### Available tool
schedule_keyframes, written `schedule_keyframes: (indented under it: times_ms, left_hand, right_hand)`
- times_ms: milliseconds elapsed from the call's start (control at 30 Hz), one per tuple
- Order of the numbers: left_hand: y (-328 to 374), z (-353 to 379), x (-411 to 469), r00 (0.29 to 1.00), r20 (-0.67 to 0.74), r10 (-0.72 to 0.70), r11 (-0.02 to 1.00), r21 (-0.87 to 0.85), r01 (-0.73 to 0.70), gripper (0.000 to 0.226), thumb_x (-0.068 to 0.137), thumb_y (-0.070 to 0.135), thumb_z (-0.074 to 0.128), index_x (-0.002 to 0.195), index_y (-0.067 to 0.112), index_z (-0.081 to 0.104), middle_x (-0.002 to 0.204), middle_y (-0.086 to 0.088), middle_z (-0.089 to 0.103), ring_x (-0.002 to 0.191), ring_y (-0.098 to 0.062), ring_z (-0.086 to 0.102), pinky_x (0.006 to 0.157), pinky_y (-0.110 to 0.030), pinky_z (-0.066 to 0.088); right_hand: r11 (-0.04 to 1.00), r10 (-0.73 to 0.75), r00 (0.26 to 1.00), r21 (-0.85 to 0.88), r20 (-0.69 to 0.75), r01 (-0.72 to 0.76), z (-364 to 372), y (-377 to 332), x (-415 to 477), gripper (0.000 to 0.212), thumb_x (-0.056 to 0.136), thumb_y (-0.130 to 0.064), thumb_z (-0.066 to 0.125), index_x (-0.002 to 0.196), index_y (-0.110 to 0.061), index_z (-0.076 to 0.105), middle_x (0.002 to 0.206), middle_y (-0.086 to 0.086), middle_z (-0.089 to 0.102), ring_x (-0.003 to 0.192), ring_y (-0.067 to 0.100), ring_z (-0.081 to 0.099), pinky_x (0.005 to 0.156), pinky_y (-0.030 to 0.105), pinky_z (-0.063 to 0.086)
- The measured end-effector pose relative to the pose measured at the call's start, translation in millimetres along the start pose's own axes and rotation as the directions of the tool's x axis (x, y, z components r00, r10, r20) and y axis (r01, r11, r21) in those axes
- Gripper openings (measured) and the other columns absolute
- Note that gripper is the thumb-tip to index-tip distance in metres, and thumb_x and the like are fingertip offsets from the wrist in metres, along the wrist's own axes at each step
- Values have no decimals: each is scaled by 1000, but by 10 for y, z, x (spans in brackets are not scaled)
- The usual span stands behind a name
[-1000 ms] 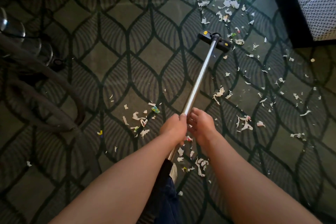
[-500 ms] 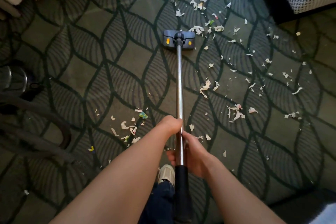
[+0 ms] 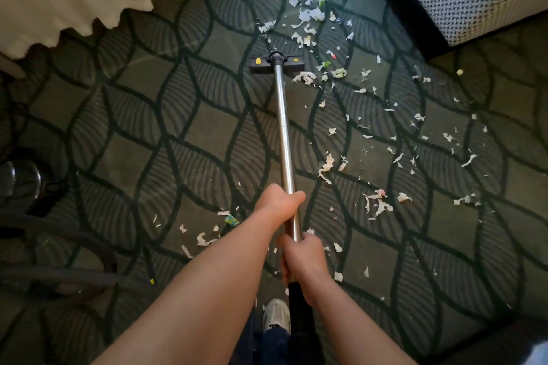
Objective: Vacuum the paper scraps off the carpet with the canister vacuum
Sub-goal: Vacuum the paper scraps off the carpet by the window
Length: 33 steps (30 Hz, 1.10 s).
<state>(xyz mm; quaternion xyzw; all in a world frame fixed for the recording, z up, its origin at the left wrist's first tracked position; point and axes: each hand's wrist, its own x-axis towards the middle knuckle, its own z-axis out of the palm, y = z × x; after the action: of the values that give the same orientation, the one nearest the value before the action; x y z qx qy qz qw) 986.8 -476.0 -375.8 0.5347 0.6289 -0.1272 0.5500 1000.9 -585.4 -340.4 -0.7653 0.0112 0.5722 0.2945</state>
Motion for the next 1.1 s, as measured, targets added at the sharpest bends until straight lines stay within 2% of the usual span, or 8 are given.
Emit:
schedule_keyframes:
  times_ms: [200,267,367,567,733,833,933,1100]
  left_hand:
    - [573,-639,410,994,-26,107,994,-3,-107,33,85,34,63,108,10,57,96,-7,65,89,-24,65,85,-38,54]
    - [764,-838,578,990,-37,133,991,-3,-133,31,87,34,63,107,11,56,96,-6,66,87,-22,65,81,-35,54]
    - [1050,-1063,868,986,-43,158,987,-14,-159,36,88,36,64,111,9,57,99,-8,67,89,-23,67,85,-38,55]
    - [1654,-1239,1386,982,-81,171,985,20,-170,44,86,43,63,108,5,61,103,-13,68,92,-28,66,83,-36,54]
    - [2180,-1355,1926,983,-111,146,989,6,-146,41,88,42,61,110,7,60,100,-9,67,89,-25,66,83,-37,54]
    - [2454,-1343,2241,982,-132,136,991,1,-137,42,88,43,61,108,7,61,100,-10,68,89,-26,66,83,-37,54]
    - [2644,-1283,2432,984,-144,109,993,-15,-113,41,89,41,61,110,5,60,103,-13,67,92,-29,65,81,-35,53]
    - [2752,-1165,2562,981,-104,164,984,-53,-170,37,90,23,60,126,19,54,118,-2,64,107,-23,61,98,-38,48]
  right_hand:
    - [997,-76,997,-4,-13,76,170,-881,257,6,88,-17,60,87,-12,59,55,1,56,39,13,50,42,25,41]
    - [995,-103,994,5,-19,103,252,-1170,410,6,85,-17,60,83,-11,58,53,2,56,40,16,51,45,27,40]
    - [993,-114,993,28,-31,115,328,-1564,659,10,82,-17,60,77,-10,56,47,3,53,38,20,48,44,27,38]
    - [992,-118,993,43,-17,119,220,-2272,1104,15,84,-17,59,74,-6,56,44,5,50,33,19,44,40,24,36]
    - [992,-99,994,88,38,95,118,-2859,1648,16,84,-19,59,84,-4,56,46,5,51,36,19,46,44,28,39]
    - [993,-95,995,70,39,92,8,-3148,1989,20,82,-25,64,75,-7,56,47,5,52,40,20,48,48,29,40]
    - [996,-84,995,13,49,83,-114,-3344,2214,19,82,-21,63,71,-8,56,43,4,51,37,19,47,44,26,38]
    - [998,7,995,-60,95,-1,-301,-3453,2410,18,84,-16,58,70,-5,53,40,6,47,32,19,43,41,24,38]
